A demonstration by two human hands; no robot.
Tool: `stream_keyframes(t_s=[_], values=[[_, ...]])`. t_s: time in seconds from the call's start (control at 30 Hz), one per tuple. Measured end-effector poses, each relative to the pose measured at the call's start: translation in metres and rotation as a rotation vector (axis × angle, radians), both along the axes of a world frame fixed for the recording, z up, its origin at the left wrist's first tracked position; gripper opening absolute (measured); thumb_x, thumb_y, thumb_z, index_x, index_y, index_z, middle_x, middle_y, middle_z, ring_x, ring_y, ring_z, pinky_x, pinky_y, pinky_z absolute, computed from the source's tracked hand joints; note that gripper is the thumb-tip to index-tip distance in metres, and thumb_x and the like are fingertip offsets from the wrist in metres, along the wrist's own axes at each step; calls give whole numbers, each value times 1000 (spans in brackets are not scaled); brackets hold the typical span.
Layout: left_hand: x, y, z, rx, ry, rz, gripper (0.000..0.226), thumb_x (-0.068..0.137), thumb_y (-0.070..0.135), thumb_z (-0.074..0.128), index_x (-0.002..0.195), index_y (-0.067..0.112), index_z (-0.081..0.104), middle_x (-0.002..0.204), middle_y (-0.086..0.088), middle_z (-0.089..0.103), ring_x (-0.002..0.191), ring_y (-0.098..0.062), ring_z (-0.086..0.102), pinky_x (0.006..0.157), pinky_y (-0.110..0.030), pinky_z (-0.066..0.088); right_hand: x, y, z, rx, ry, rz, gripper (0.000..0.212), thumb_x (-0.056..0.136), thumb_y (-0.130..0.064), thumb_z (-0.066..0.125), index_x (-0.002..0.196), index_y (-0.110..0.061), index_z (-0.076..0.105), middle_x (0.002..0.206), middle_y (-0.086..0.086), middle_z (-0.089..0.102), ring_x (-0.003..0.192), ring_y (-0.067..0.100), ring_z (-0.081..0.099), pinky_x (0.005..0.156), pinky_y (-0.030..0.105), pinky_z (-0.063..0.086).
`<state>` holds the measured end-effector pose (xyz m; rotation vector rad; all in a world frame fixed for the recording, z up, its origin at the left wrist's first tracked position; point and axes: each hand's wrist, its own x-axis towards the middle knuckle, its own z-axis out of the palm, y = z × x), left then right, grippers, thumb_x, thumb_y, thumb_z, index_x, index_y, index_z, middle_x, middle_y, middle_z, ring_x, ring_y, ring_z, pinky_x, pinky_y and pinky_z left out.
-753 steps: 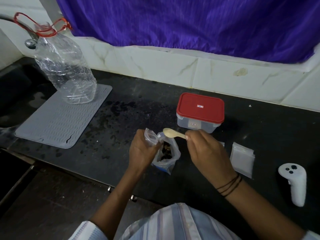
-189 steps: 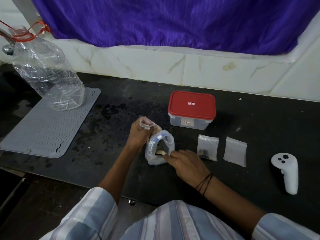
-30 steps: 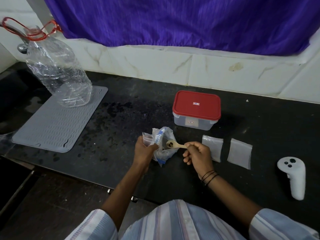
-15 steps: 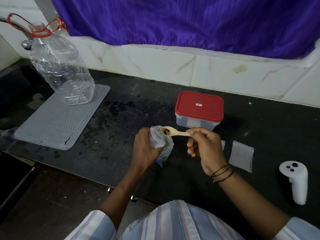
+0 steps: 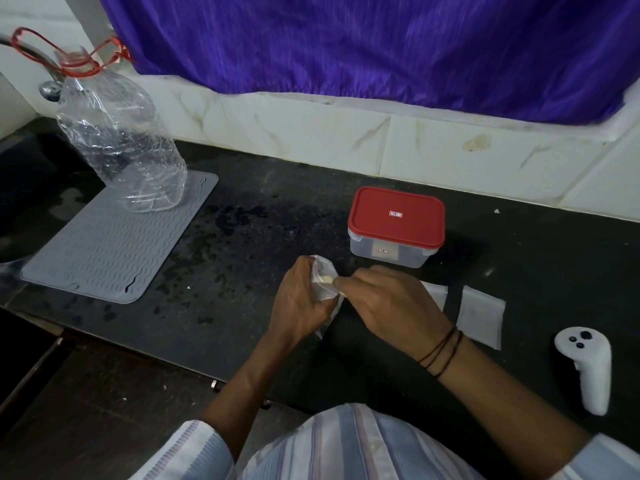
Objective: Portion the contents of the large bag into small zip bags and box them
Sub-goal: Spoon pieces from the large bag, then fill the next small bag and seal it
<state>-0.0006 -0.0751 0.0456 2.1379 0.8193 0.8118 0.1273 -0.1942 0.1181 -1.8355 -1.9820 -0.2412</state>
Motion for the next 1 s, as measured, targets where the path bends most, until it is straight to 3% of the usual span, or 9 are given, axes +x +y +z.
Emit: stream_keyframes(t_s=[0.07, 0.17, 0.27, 0.37, 0.47, 0.63, 0.73, 0.9, 1.0], values=[[-2, 6, -3, -105, 19, 40, 40, 80, 29, 79, 102, 31, 46, 96, 10, 62, 84, -1, 61, 69, -13, 44, 0, -1, 0, 132, 3, -44, 17, 88, -6, 59, 101, -9, 71, 70, 3, 62, 58, 18, 52, 50, 33, 44], [-8, 13, -4, -201, 3, 147, 45, 77, 29, 81, 103, 24, 44, 93, 10, 60, 81, -1, 60, 64, -17, 44, 4, 3, -6, 191, 89, -152, 16, 93, -11, 54, 96, -9, 69, 69, 3, 61, 60, 18, 52, 53, 35, 43], [-17, 16, -3, -279, -83, 220, 51, 76, 26, 83, 104, 22, 40, 92, 7, 58, 79, 0, 61, 67, -22, 48, 7, 15, -26, 70, 33, -156, 17, 91, -13, 48, 93, -13, 65, 71, 1, 60, 64, 19, 53, 50, 34, 44], [-23, 16, 0, -269, -165, 213, 60, 68, 41, 79, 106, 18, 39, 90, 11, 52, 78, 6, 56, 68, -13, 45, 9, 24, -49, -112, 19, -78, 24, 81, -5, 59, 101, -15, 64, 80, 1, 58, 69, 19, 52, 50, 26, 39], [-23, 13, 6, -236, -194, 205, 64, 66, 45, 75, 106, 13, 37, 90, 10, 48, 78, 9, 54, 67, -7, 41, 9, 27, -66, -252, 17, -51, 37, 83, -13, 67, 118, -21, 60, 105, 1, 56, 89, 18, 52, 65, 28, 44], [-15, 4, 20, -183, -156, 158, 65, 71, 33, 85, 108, 17, 34, 94, 9, 48, 82, 5, 57, 65, -8, 44, 1, 18, -38, -27, 535, -124, 40, 94, -44, 49, 124, -20, 59, 120, -5, 57, 111, 7, 51, 92, 24, 45], [-2, -11, 29, -155, -100, 109, 62, 72, 43, 78, 107, 28, 28, 98, 6, 51, 83, -5, 58, 62, -14, 44, -12, 13, -17, 2, 738, -121, 43, 86, -48, 59, 120, -22, 59, 113, -9, 61, 106, 2, 55, 87, 14, 45], [20, -35, 38, -89, -58, 10, 52, 80, 46, 67, 104, 44, 21, 108, -2, 52, 91, -14, 60, 72, -32, 53, -22, 7, -21, 117, 1017, -316, 9, 94, -28, 59, 98, -21, 63, 87, -8, 65, 81, 6, 63, 67, 23, 53], [27, -44, 41, -113, -66, -72, 60, 76, 50, 68, 110, 48, 18, 112, 0, 54, 100, -11, 60, 81, -29, 53, -17, -2, -27, 238, 1197, -419, 2, 96, -27, 58, 96, -27, 61, 88, -3, 66, 80, 12, 65, 67, 29, 54]])
